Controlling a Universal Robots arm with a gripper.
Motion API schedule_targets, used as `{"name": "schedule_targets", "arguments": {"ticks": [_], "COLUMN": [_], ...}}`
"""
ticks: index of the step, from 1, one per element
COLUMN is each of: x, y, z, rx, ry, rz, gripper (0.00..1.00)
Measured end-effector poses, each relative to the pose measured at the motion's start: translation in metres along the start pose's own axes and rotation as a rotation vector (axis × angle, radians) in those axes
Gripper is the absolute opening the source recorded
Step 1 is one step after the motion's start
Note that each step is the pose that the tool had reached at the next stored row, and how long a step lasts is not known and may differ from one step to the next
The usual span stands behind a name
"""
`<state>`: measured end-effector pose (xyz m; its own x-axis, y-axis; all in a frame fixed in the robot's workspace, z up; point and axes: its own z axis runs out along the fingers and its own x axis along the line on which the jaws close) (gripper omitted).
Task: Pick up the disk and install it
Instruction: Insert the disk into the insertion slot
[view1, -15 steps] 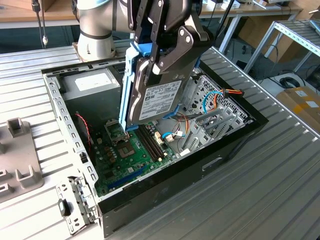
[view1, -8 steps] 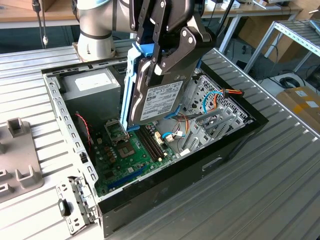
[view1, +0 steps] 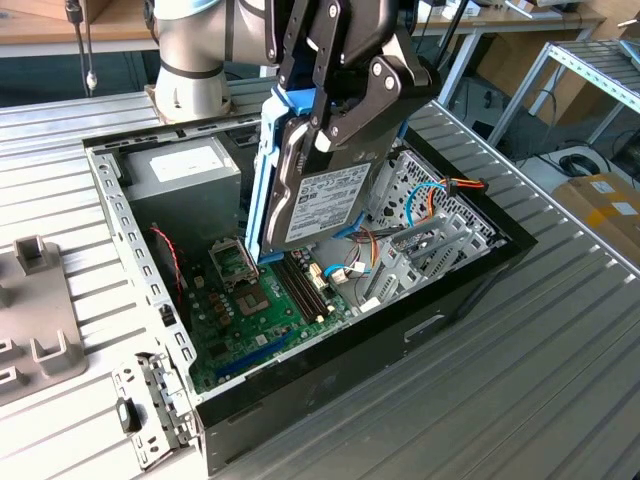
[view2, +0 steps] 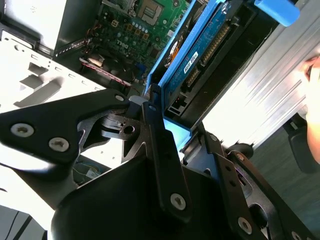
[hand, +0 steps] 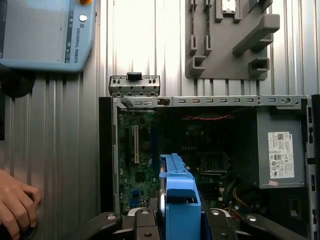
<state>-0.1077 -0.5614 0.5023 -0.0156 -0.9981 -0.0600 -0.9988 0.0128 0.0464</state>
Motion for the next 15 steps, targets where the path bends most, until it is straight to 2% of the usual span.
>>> {"name": "schedule_targets", "arguments": {"ticks": [15], "x": [0.0046], "y": [-0.0036], "z": [-0.0003], "rx": [0.0], "ry": [0.0], "rz": [0.0], "gripper": [0.37]}}
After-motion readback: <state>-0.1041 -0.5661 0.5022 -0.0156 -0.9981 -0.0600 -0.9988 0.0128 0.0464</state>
